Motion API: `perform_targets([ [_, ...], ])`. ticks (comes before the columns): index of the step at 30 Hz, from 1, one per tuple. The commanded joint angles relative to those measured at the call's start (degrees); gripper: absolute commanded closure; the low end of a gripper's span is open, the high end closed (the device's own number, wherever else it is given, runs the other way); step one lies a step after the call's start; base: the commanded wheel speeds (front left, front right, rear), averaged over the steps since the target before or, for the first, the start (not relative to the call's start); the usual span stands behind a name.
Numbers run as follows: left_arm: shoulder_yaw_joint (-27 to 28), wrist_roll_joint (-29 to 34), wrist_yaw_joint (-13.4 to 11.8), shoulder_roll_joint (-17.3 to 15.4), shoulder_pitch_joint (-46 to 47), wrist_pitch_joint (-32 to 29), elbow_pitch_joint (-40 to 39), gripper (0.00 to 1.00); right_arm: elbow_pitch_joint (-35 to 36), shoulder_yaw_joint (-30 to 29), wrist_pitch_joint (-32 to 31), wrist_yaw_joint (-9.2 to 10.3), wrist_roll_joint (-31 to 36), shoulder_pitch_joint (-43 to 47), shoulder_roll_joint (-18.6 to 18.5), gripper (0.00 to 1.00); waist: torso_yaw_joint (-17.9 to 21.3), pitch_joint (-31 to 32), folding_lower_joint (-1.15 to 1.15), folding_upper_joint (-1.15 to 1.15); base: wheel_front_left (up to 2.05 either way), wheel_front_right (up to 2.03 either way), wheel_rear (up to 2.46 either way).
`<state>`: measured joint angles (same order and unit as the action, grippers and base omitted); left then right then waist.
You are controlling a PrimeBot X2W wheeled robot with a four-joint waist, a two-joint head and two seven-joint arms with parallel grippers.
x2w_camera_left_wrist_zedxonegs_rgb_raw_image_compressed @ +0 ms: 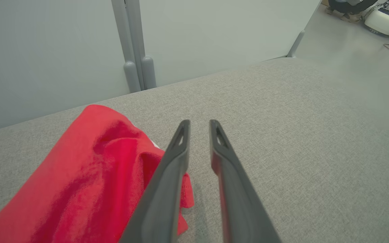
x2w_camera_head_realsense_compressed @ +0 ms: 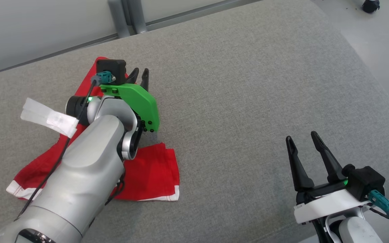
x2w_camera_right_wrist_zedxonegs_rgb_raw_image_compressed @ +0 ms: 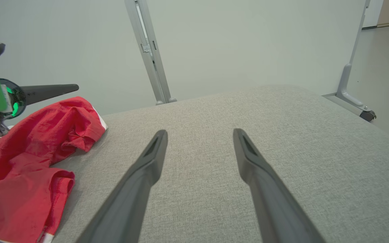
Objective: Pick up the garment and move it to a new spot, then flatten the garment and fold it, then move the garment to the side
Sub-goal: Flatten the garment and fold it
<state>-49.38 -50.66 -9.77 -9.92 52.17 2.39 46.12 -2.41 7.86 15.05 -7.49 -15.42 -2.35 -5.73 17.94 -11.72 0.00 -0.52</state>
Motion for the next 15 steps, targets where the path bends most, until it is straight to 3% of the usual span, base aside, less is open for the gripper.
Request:
perform_targets([
  [1,0.03,-0.44,-0.39,0.27,-1.66,0.37,-1.11,0.04,0.23,-0.19,0.16,0.0,0.44,0.94,-0.22,0.0,-1.62,1.49,0.0,0.52,0.0,0.0,0.0],
  [2,0.25,-0.81,-0.77,0.66,-2.25,0.7,-2.08,0.0,0.33,-0.25,0.16,0.0,0.45,1.03,-0.28,0.0,-2.03,1.81,0.0,0.52,0.0,0.0,0.0],
  [8,0.42,-0.81,-3.77,0.21,-7.47,3.63,-11.03,0.0,1.27,-0.39,0.16,0.0,1.07,2.49,-0.95,0.0,-4.94,3.66,0.0,0.52,0.0,0.0,0.0],
  [15,2.09,0.5,-11.01,-5.37,-16.83,8.2,-24.93,0.0,3.91,-1.48,0.16,0.0,1.75,3.52,-1.34,0.0,-8.67,5.07,0.0,0.52,0.0,0.0,0.0],
])
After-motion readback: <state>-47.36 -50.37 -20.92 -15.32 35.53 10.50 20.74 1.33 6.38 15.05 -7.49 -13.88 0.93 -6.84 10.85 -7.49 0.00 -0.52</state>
